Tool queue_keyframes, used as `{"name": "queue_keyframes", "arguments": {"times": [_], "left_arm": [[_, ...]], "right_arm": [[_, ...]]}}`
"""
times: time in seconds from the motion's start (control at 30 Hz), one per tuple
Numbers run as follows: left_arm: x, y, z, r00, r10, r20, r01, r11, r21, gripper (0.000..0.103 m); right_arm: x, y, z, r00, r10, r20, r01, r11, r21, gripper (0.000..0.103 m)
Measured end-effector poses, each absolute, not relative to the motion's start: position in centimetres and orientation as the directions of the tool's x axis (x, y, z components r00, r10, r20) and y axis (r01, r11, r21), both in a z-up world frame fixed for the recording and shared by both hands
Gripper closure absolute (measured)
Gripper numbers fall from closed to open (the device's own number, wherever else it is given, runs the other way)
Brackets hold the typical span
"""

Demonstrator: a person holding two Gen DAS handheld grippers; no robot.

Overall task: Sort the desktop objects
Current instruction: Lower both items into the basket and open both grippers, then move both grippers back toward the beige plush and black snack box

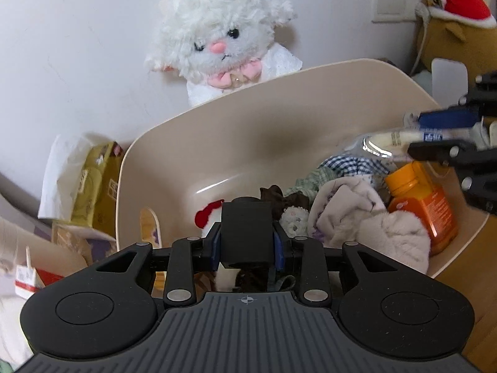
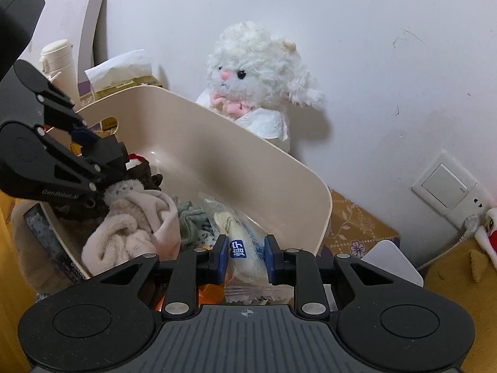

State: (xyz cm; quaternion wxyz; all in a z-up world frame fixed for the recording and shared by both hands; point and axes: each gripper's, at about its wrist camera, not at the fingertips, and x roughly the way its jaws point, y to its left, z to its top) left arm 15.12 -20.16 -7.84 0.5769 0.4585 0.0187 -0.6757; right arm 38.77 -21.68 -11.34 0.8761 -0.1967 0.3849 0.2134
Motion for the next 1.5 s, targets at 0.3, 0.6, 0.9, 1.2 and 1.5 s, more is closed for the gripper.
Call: {"name": "queue_keyframes", "arguments": {"times": [0.3, 0.6, 0.9, 1.2, 1.5], "left_arm": [[15.1, -19.2, -6.8, 0.052, -0.755, -0.654, 0.805, -0.356, 0.475, 0.032], [15.7, -17.2, -5.5, 0.012, -0.769, -0.639, 0.794, -0.381, 0.474, 0.029], [17.1, -13.1, -3.6, -0.053, -0.791, -0.61, 0.776, -0.417, 0.473, 0.026], [20.0, -9.7, -3.5, -0.095, -0.782, -0.616, 0.768, -0.452, 0.454, 0.025], [22.3, -6.9, -6.1, -0.09, -0.75, -0.655, 0.738, -0.492, 0.462, 0.025]], "right_arm": [[37.8, -22.1, -10.1, 0.639, 0.228, -0.734, -0.501, 0.848, -0.173, 0.043], [35.6, -21.6, -7.4, 0.685, 0.241, -0.687, -0.489, 0.852, -0.189, 0.031], [31.5, -21.2, -5.7, 0.712, 0.245, -0.658, -0.462, 0.869, -0.176, 0.024], [27.1, -20.8, -5.3, 0.714, 0.246, -0.656, -0.464, 0.867, -0.18, 0.017], [24.1, -20.1, -6.5, 0.693, 0.244, -0.678, -0.473, 0.864, -0.173, 0.008]]}}
